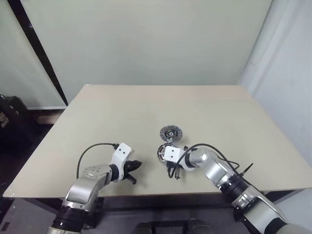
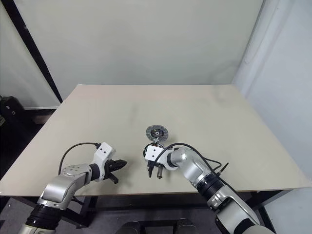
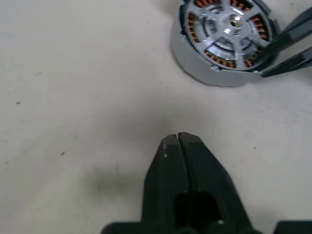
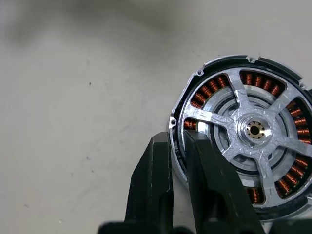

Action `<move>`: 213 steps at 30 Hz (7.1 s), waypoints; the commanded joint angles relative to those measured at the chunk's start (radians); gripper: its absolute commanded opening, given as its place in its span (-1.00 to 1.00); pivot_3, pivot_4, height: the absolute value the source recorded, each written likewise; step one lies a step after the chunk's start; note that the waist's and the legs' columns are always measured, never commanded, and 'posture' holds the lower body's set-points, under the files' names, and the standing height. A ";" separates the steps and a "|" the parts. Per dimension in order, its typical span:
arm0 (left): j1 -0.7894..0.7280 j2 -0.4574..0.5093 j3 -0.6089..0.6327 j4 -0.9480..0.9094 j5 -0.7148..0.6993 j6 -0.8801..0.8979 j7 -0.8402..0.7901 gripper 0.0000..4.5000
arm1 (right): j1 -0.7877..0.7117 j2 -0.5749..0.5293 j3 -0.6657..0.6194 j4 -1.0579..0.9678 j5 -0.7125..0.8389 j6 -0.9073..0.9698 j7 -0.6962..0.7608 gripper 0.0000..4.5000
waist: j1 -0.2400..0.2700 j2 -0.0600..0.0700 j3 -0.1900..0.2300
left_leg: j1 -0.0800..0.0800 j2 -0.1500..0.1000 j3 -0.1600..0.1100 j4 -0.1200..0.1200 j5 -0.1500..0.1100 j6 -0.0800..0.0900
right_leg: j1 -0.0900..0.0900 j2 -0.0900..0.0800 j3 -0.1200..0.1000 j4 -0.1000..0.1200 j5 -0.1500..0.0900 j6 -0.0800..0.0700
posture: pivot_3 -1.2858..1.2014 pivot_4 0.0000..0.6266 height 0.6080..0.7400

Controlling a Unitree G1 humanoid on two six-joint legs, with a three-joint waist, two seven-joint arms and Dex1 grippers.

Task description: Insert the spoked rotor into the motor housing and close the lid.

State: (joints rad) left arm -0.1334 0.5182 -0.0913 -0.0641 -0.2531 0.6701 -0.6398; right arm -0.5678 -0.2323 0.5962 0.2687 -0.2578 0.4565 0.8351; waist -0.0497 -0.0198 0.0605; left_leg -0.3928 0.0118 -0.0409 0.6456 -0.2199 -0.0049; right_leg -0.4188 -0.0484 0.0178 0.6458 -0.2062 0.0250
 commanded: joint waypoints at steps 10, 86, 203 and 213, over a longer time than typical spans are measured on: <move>0.007 -0.048 0.057 -0.031 0.002 -0.005 0.098 -1.00 | 0.111 0.256 -0.191 -0.270 0.096 0.570 -0.227 -0.96 | 0.000 0.000 0.000 | -0.001 0.000 0.000 -0.001 0.000 0.000 | -0.002 0.000 0.000 0.002 0.001 0.001 | 0.03 -1.00 1.00; -0.003 -0.078 0.033 -0.018 0.059 0.013 0.111 -1.00 | -0.090 -0.148 0.287 -0.326 0.174 0.374 -0.067 -0.68 | 0.000 0.000 -0.003 | -0.001 0.001 0.001 0.004 0.000 0.000 | -0.005 -0.001 -0.002 0.007 0.000 -0.001 | 0.03 -1.00 1.00; 0.138 0.125 0.085 -0.207 -0.097 0.100 -0.120 -1.00 | -0.025 -0.054 -0.155 -0.028 0.378 -0.033 0.234 0.99 | 0.000 0.001 -0.002 | -0.001 0.002 0.002 -0.001 0.000 0.000 | -0.004 -0.001 -0.002 0.001 0.000 -0.001 | 0.03 -1.00 1.00; 0.139 0.123 0.082 -0.221 -0.097 0.109 -0.112 -1.00 | -0.052 -0.017 -0.142 0.079 0.347 -0.085 0.240 0.99 | 0.000 0.001 -0.002 | -0.001 0.002 0.002 -0.001 0.000 0.000 | -0.004 -0.001 -0.002 0.002 0.000 -0.001 | 0.03 -1.00 1.00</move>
State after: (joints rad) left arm 0.0143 0.6331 -0.0255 -0.2433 -0.3335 0.7778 -0.7558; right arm -0.5855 -0.2554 0.4603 0.3480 0.0961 0.4015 1.0709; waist -0.0501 -0.0186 0.0583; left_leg -0.3934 0.0133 -0.0386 0.6450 -0.2200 -0.0048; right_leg -0.4223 -0.0490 0.0162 0.6473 -0.2058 0.0237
